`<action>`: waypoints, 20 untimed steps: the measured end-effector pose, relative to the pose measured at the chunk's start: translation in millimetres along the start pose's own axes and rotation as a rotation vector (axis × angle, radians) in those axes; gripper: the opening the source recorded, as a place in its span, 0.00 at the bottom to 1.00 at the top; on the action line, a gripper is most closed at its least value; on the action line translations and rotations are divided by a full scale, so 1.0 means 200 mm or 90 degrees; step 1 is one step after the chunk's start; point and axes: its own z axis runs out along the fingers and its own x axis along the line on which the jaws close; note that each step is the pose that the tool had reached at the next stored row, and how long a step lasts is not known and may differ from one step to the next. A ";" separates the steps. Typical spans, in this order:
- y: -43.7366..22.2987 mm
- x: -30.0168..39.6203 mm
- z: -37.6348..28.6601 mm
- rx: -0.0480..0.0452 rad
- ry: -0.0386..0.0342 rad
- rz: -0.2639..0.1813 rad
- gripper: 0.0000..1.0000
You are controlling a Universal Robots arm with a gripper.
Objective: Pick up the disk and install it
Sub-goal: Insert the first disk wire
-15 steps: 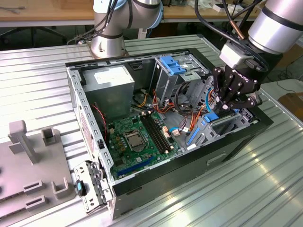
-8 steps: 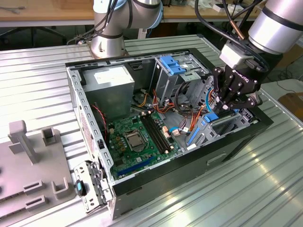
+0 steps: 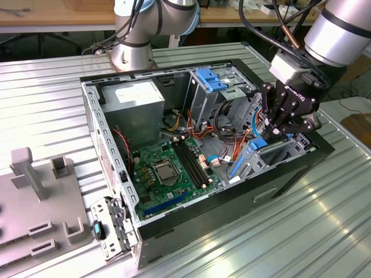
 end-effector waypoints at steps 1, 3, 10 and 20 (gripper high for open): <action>-0.006 0.000 0.000 0.0000 0.0000 0.000 0.11; -0.046 0.000 -0.002 0.0000 0.0000 0.000 0.11; -0.129 0.001 -0.005 0.0000 0.0002 0.000 0.11; -0.218 0.001 -0.012 0.0000 0.0003 0.000 0.11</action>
